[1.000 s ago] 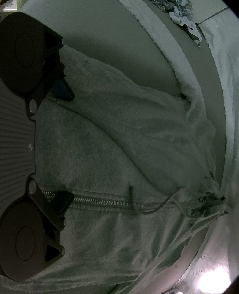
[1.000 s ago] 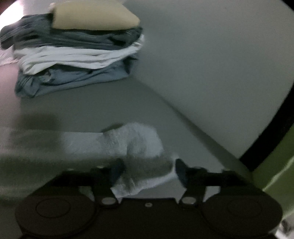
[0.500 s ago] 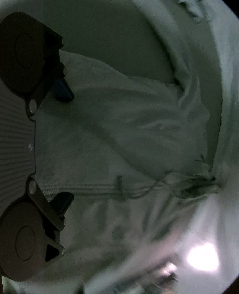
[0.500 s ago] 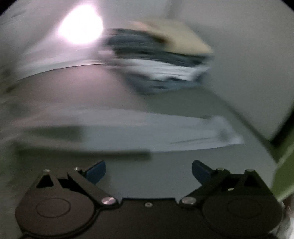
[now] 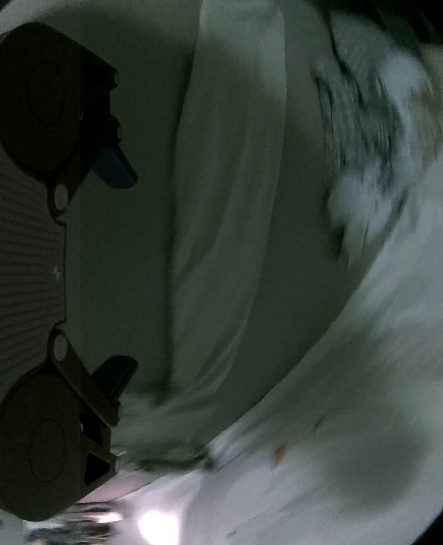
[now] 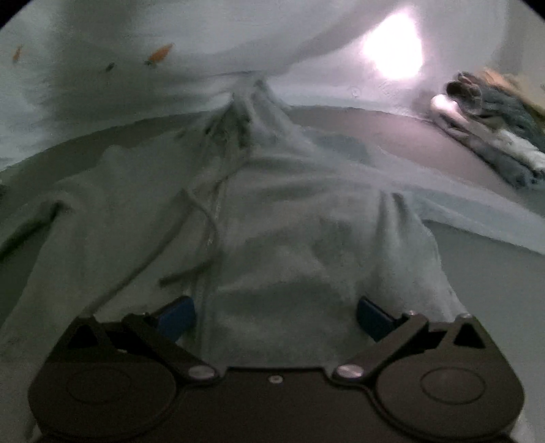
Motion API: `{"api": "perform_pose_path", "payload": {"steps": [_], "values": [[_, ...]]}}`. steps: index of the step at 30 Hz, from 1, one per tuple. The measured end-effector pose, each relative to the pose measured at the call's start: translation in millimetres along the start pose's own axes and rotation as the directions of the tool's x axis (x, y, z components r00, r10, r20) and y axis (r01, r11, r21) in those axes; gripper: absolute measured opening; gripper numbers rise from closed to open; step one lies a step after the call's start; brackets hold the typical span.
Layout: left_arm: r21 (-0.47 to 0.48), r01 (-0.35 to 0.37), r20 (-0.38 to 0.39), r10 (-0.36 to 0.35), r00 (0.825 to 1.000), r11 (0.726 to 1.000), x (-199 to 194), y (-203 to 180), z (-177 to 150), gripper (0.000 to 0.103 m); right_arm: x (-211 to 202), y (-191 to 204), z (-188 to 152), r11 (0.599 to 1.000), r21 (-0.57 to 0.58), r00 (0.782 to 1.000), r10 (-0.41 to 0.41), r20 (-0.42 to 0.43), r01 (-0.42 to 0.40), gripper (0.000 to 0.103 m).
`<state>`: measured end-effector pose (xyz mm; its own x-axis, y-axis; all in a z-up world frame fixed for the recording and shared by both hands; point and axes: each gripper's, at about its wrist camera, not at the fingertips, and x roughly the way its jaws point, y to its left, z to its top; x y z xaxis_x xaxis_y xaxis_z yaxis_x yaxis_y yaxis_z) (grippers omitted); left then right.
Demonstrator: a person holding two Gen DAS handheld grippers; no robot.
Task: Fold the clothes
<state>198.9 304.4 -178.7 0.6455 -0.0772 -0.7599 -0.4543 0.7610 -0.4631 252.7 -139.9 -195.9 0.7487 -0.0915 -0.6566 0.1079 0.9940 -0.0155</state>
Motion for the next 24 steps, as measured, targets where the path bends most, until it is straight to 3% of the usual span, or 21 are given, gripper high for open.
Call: {"api": "perform_pose_path", "payload": {"steps": [5,9,11,14,17,18,19,20,21,22,24], "values": [[-0.097,-0.090,0.033,0.094,0.995,0.991,-14.0,52.0,14.5,0.096,-5.0,5.2,-6.8,0.999,0.012,0.999,-0.037,0.037,0.036,0.103],[-0.161,-0.182,0.078,0.196,0.977,0.970,-21.7,75.9,19.6,0.082,-3.6,3.1,-7.4,0.999,0.031,0.999,-0.020,0.032,0.019,0.103],[-0.180,-0.219,0.092,0.239,0.967,0.959,-21.0,82.2,24.7,0.082,-1.7,4.3,-7.1,0.999,0.029,0.999,-0.020,0.032,0.019,0.103],[-0.227,-0.233,0.089,0.259,0.962,0.946,-16.3,97.0,32.2,0.081,0.7,4.0,-7.4,0.999,0.029,0.999,-0.019,0.032,0.018,0.103],[-0.214,-0.254,0.115,0.283,0.952,0.943,-14.8,101.4,38.6,0.080,0.3,3.6,-7.6,0.999,0.030,0.999,-0.018,0.032,0.017,0.103],[-0.198,-0.271,0.128,0.299,0.946,0.942,-12.4,101.6,40.4,0.074,0.4,3.5,-7.7,0.999,0.030,0.999,-0.017,0.032,0.016,0.103],[-0.180,-0.287,0.141,0.314,0.939,0.941,-10.6,101.6,41.6,0.060,0.5,3.5,-7.6,0.999,0.031,0.999,-0.016,0.032,0.015,0.103],[-0.158,-0.304,0.151,0.327,0.933,0.939,-9.4,101.1,42.4,0.053,0.4,3.5,-7.6,0.999,0.031,0.999,-0.016,0.032,0.015,0.103],[-0.127,-0.321,0.156,0.338,0.928,0.939,-6.3,100.1,46.1,0.036,0.3,3.4,-7.7,0.999,0.031,0.999,-0.015,0.032,0.014,0.103],[-0.102,-0.326,0.160,0.339,0.927,0.940,-4.1,99.3,49.6,0.029,0.3,3.4,-7.8,0.999,0.031,0.999,-0.015,0.032,0.014,0.103],[-0.106,-0.268,0.170,0.283,0.944,0.958,-5.0,99.1,55.1,0.027,0.2,3.0,-7.9,0.999,0.032,0.999,-0.013,0.032,0.012,0.103]]}}
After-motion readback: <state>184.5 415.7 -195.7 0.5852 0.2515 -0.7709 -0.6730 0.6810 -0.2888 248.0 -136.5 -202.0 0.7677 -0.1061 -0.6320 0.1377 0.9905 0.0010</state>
